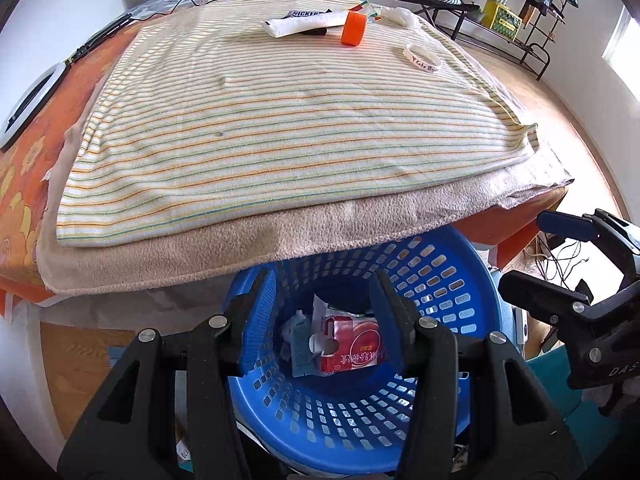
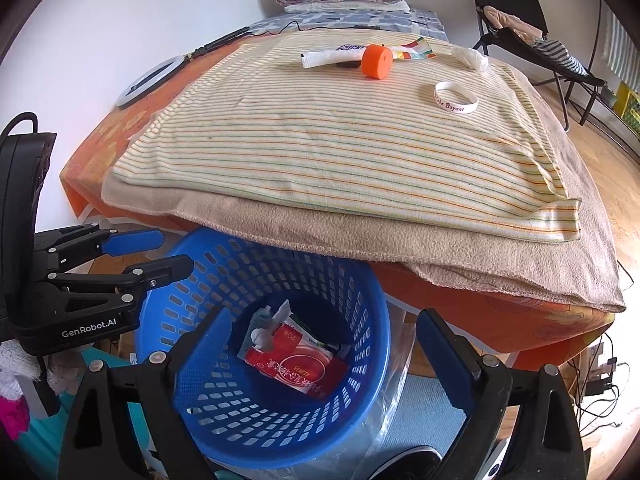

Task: Collect trash
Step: 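Move both tools back over the bed toward the remaining trash, then grasp the orange cap with the left tool while the right tool grasps the white rubber band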

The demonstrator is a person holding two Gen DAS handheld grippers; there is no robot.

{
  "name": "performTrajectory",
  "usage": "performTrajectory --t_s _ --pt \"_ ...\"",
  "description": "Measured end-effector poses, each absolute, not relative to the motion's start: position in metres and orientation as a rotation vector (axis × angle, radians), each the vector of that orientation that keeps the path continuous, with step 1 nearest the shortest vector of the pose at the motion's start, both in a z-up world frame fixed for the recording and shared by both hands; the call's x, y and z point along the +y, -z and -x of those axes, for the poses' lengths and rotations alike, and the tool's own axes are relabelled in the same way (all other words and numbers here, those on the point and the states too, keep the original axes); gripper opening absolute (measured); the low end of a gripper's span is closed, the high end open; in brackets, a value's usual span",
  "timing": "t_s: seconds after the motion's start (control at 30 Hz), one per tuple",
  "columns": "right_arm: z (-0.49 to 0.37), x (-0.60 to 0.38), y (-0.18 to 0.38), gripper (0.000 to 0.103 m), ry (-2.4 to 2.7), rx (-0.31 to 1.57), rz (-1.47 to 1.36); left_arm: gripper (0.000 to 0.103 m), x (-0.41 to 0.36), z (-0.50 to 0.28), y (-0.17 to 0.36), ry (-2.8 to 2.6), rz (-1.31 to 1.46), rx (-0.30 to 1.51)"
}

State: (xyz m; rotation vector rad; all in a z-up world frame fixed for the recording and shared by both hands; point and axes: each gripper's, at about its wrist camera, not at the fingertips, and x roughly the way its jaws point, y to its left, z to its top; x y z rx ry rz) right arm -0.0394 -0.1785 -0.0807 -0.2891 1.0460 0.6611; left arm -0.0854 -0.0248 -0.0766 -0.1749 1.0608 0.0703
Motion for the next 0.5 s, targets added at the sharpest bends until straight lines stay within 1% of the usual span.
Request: performTrajectory --t_s 0.23,0.5 --pt "0.022 -0.189 0.066 0.095 -0.638 1.003 0.218 0.050 -0.021 0.048 0.048 -0.055 0.151 1.016" --pt "-0.016 -0.195 0.047 0.095 -0.640 0.955 0.184 0.051 0.000 -0.019 0.011 -0.055 0.068 0.959"
